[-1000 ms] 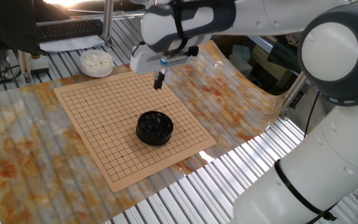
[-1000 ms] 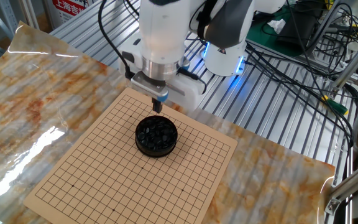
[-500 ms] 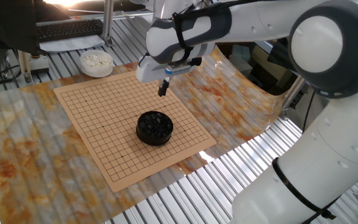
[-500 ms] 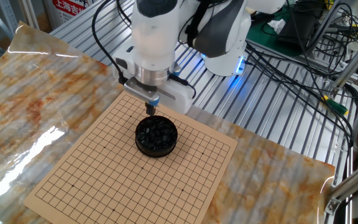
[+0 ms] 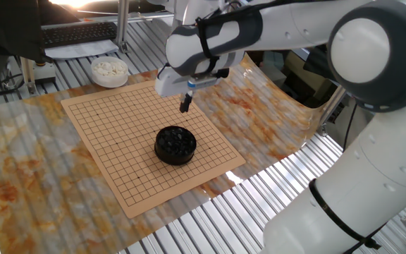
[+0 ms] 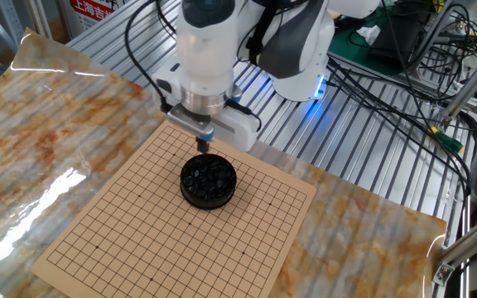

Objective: Play the first move as black on the 3-4 point in the upper right corner of the Go board

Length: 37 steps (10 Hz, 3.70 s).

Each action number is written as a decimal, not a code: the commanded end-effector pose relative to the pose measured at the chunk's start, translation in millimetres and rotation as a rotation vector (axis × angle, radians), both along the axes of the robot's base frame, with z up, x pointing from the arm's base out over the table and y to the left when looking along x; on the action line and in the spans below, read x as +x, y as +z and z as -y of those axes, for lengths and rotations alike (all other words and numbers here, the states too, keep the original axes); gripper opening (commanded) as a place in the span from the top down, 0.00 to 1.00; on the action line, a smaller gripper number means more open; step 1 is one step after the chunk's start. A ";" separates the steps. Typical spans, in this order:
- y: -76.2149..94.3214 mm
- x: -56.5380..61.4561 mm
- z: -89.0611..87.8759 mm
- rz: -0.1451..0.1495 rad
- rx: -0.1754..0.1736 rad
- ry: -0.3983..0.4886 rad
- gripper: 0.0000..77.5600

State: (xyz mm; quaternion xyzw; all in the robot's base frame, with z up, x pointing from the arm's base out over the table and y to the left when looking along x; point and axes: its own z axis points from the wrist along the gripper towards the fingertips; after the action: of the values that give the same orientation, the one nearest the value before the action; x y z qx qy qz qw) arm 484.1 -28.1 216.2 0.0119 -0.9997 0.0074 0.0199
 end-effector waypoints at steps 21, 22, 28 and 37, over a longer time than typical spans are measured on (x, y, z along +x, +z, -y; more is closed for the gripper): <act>-26.1 -20.7 -27.1 -0.016 -0.022 -0.051 1.00; -28.7 -19.0 -27.6 -0.015 -0.021 -0.050 1.00; -58.3 -2.0 -29.3 0.035 -0.019 -0.051 1.00; -77.2 10.4 -15.9 0.033 0.036 -0.029 1.00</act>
State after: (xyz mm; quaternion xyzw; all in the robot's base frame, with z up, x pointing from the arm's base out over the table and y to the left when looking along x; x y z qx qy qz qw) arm 492.2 -13.1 140.3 0.0036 -1.0000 -0.0034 0.0072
